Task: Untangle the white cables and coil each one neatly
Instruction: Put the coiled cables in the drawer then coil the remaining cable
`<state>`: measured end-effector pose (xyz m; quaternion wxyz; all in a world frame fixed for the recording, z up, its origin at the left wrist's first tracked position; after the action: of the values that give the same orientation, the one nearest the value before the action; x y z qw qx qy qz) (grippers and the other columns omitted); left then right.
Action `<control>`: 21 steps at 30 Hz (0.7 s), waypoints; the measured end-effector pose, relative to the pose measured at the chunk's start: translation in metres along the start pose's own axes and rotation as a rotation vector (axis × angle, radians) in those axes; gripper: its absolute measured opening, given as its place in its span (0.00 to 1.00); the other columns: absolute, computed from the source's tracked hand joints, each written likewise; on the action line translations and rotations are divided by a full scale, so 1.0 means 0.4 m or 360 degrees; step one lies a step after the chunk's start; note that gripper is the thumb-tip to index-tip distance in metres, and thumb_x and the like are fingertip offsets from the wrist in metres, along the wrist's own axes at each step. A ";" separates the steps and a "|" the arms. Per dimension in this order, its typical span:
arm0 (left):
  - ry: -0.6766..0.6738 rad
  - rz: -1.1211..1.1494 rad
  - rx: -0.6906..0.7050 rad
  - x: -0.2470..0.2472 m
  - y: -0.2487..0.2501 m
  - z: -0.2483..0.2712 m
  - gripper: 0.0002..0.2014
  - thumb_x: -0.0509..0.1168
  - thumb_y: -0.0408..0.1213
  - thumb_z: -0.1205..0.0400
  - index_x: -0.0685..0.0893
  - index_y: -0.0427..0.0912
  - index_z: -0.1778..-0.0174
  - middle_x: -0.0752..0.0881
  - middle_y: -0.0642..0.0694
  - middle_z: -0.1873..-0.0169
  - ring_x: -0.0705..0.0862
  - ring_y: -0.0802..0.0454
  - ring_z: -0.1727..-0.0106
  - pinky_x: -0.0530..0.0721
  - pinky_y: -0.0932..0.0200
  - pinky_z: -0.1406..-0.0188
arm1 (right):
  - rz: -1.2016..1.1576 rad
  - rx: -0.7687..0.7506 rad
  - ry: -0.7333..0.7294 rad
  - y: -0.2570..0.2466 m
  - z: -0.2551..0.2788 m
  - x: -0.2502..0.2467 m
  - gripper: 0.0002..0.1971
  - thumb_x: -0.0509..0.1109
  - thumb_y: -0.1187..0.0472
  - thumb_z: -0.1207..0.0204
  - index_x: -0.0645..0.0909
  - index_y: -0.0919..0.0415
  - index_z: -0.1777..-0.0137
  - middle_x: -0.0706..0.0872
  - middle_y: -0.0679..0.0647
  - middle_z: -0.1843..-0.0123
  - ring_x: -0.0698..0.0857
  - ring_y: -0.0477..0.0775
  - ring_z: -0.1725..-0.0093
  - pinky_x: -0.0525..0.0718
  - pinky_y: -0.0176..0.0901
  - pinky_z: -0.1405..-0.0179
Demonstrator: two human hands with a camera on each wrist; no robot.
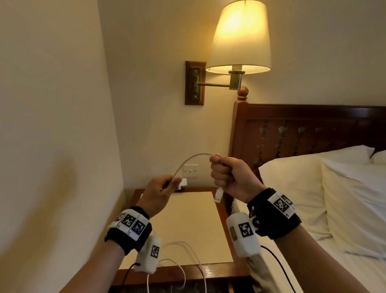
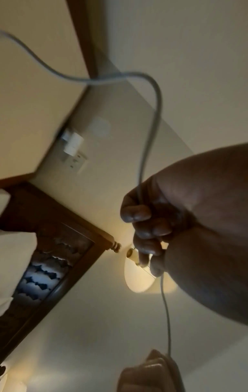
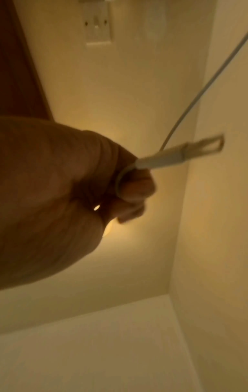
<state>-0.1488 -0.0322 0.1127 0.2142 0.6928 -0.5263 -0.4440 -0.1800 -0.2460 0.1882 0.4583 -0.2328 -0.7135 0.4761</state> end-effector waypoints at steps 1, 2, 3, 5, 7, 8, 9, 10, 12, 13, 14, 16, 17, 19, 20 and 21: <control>-0.0032 0.0066 -0.0082 0.010 -0.023 0.026 0.18 0.62 0.57 0.20 0.80 0.51 0.71 0.74 0.57 0.79 0.69 0.59 0.76 0.69 0.61 0.74 | -0.0092 -0.0075 0.0022 -0.021 -0.003 -0.008 0.10 0.55 0.60 0.17 0.73 0.59 0.58 0.61 0.45 0.74 0.59 0.43 0.78 0.62 0.33 0.80; -0.0059 0.0149 -0.0176 0.022 -0.047 0.057 0.19 0.62 0.60 0.20 0.80 0.51 0.70 0.73 0.56 0.78 0.68 0.58 0.76 0.69 0.61 0.76 | -0.0117 -0.0132 0.0046 -0.044 -0.002 -0.016 0.10 0.54 0.61 0.16 0.75 0.61 0.56 0.68 0.46 0.74 0.65 0.43 0.77 0.69 0.32 0.79; -0.0089 0.0205 -0.0235 0.032 -0.061 0.088 0.21 0.62 0.63 0.21 0.79 0.50 0.68 0.72 0.55 0.78 0.68 0.58 0.77 0.68 0.61 0.77 | -0.0084 -0.0167 0.0073 -0.065 0.001 -0.027 0.11 0.53 0.62 0.15 0.76 0.62 0.53 0.75 0.49 0.71 0.73 0.44 0.74 0.77 0.33 0.74; -0.0090 0.0067 -0.0192 0.044 -0.070 0.130 0.23 0.57 0.66 0.21 0.78 0.48 0.65 0.74 0.54 0.76 0.70 0.60 0.75 0.70 0.61 0.73 | 0.0071 -0.0197 0.0116 -0.089 0.010 -0.045 0.14 0.53 0.63 0.13 0.81 0.65 0.49 0.86 0.57 0.60 0.85 0.49 0.64 0.88 0.38 0.62; -0.0240 -0.0331 -0.0063 0.058 -0.011 0.137 0.24 0.49 0.65 0.18 0.73 0.51 0.68 0.75 0.55 0.75 0.72 0.57 0.72 0.72 0.55 0.68 | 0.0280 -0.0210 0.0145 -0.084 0.011 -0.049 0.15 0.55 0.64 0.13 0.83 0.70 0.45 0.90 0.64 0.52 0.90 0.57 0.53 0.90 0.45 0.51; -0.0419 -0.0572 0.0022 0.071 0.041 0.132 0.24 0.47 0.63 0.16 0.71 0.51 0.71 0.74 0.53 0.76 0.71 0.56 0.72 0.71 0.53 0.68 | 0.0415 -0.0209 0.0152 -0.075 0.007 -0.047 0.15 0.55 0.65 0.13 0.82 0.71 0.44 0.90 0.66 0.51 0.91 0.61 0.50 0.90 0.48 0.48; -0.0576 -0.0817 0.0121 0.085 0.095 0.124 0.25 0.47 0.60 0.14 0.68 0.50 0.72 0.72 0.52 0.76 0.70 0.55 0.73 0.69 0.52 0.68 | 0.0560 -0.0200 0.0147 -0.063 0.001 -0.041 0.15 0.55 0.65 0.13 0.82 0.72 0.43 0.90 0.66 0.51 0.91 0.62 0.50 0.90 0.49 0.47; -0.0645 -0.0982 0.0217 0.092 0.150 0.113 0.24 0.48 0.57 0.13 0.67 0.49 0.72 0.71 0.52 0.77 0.69 0.54 0.74 0.68 0.54 0.69 | 0.0694 -0.0182 0.0125 -0.051 -0.002 -0.033 0.15 0.55 0.65 0.12 0.82 0.72 0.44 0.91 0.66 0.52 0.91 0.62 0.52 0.90 0.49 0.49; -0.0518 -0.1070 0.0421 0.078 0.252 0.078 0.23 0.49 0.55 0.12 0.71 0.49 0.71 0.71 0.54 0.77 0.70 0.56 0.76 0.65 0.62 0.72 | 0.0883 -0.0128 0.0059 -0.032 0.000 -0.013 0.15 0.54 0.65 0.12 0.81 0.73 0.46 0.91 0.62 0.59 0.91 0.56 0.61 0.90 0.43 0.57; -0.0387 -0.1106 0.0532 0.061 0.291 0.062 0.22 0.50 0.55 0.12 0.74 0.49 0.68 0.71 0.56 0.78 0.70 0.57 0.77 0.63 0.65 0.74 | 0.0963 -0.0117 0.0023 -0.026 0.006 -0.003 0.15 0.54 0.65 0.12 0.81 0.73 0.48 0.90 0.60 0.63 0.89 0.53 0.66 0.88 0.39 0.63; -0.0242 -0.1154 0.0613 0.045 0.314 0.044 0.21 0.50 0.56 0.13 0.76 0.49 0.66 0.70 0.57 0.78 0.70 0.57 0.77 0.61 0.67 0.75 | 0.1024 -0.0122 -0.0014 -0.020 0.012 0.006 0.15 0.54 0.64 0.12 0.80 0.73 0.50 0.87 0.58 0.67 0.86 0.51 0.71 0.85 0.37 0.68; 0.0031 -0.1209 0.0686 0.013 0.338 0.016 0.21 0.50 0.56 0.14 0.77 0.48 0.65 0.69 0.57 0.80 0.69 0.56 0.78 0.64 0.64 0.77 | 0.1032 -0.0162 -0.0096 -0.010 0.025 0.019 0.16 0.55 0.63 0.13 0.81 0.72 0.54 0.81 0.57 0.73 0.79 0.52 0.76 0.79 0.38 0.73; 0.0123 -0.1197 0.0702 0.001 0.337 0.006 0.20 0.51 0.56 0.14 0.74 0.49 0.66 0.67 0.56 0.81 0.67 0.56 0.79 0.65 0.61 0.78 | 0.0957 -0.0176 -0.0126 -0.006 0.029 0.023 0.17 0.55 0.62 0.13 0.81 0.69 0.56 0.78 0.57 0.75 0.76 0.52 0.78 0.76 0.39 0.74; 0.0251 -0.1128 0.0715 -0.017 0.323 -0.011 0.16 0.54 0.54 0.13 0.70 0.54 0.66 0.63 0.57 0.83 0.65 0.57 0.80 0.64 0.63 0.78 | 0.0632 -0.0149 -0.0202 0.002 0.033 0.023 0.16 0.54 0.61 0.13 0.80 0.65 0.57 0.72 0.53 0.77 0.69 0.48 0.81 0.66 0.39 0.77; 0.0275 -0.1090 0.0700 -0.024 0.311 -0.017 0.16 0.54 0.53 0.13 0.72 0.54 0.66 0.64 0.58 0.83 0.65 0.58 0.81 0.63 0.63 0.78 | 0.0432 -0.0121 -0.0260 0.005 0.034 0.025 0.15 0.55 0.59 0.15 0.80 0.63 0.57 0.70 0.51 0.78 0.67 0.46 0.81 0.61 0.40 0.77; 0.0283 -0.1042 0.0694 -0.027 0.295 -0.021 0.16 0.55 0.54 0.13 0.74 0.54 0.65 0.65 0.58 0.83 0.67 0.58 0.80 0.63 0.64 0.78 | 0.0263 -0.0097 -0.0318 0.007 0.034 0.028 0.14 0.57 0.58 0.16 0.81 0.62 0.57 0.69 0.49 0.78 0.65 0.45 0.82 0.58 0.40 0.77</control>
<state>-0.2059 -0.0655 0.2116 -0.0460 0.8887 -0.3391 -0.3050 -0.1975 -0.2425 0.1887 0.3368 -0.2560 -0.7482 0.5111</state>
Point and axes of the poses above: each hand's wrist, its own z-axis away from the middle knuckle, its own x-axis out of the palm, y = z × x, the point moved 2 cm from there along -z, towards the middle knuckle
